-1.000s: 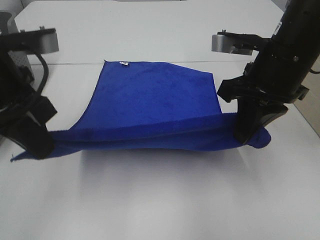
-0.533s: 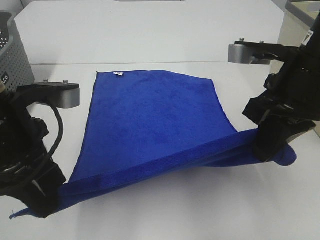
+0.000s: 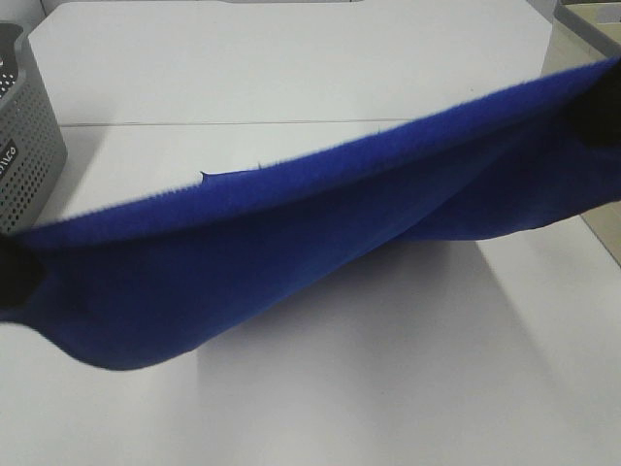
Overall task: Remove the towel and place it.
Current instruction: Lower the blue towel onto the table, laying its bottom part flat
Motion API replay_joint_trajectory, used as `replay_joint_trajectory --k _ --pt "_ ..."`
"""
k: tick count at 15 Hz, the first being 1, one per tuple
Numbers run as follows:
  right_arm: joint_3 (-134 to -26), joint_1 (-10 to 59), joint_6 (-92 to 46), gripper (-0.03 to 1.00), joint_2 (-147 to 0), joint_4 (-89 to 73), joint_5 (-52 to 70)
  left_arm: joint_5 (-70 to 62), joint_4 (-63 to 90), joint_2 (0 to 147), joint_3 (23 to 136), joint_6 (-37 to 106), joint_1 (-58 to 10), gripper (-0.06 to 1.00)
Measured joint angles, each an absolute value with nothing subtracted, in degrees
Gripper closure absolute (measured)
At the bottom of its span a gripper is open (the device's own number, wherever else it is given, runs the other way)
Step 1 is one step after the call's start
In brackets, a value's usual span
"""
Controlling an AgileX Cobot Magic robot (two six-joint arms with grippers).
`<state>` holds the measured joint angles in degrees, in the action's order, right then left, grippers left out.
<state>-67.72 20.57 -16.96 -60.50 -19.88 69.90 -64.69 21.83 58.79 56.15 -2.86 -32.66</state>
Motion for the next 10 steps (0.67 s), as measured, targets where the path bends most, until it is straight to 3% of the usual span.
replay_joint_trajectory --k 5,10 --pt "-77.64 20.74 -17.48 0.95 -49.96 -27.67 70.02 -65.26 20.05 44.06 71.62 -9.34 -32.89 0.94" --pt "-82.10 20.97 -23.89 0.95 -56.95 -25.84 70.19 -65.37 8.71 50.48 74.83 -9.57 -33.00 0.94"
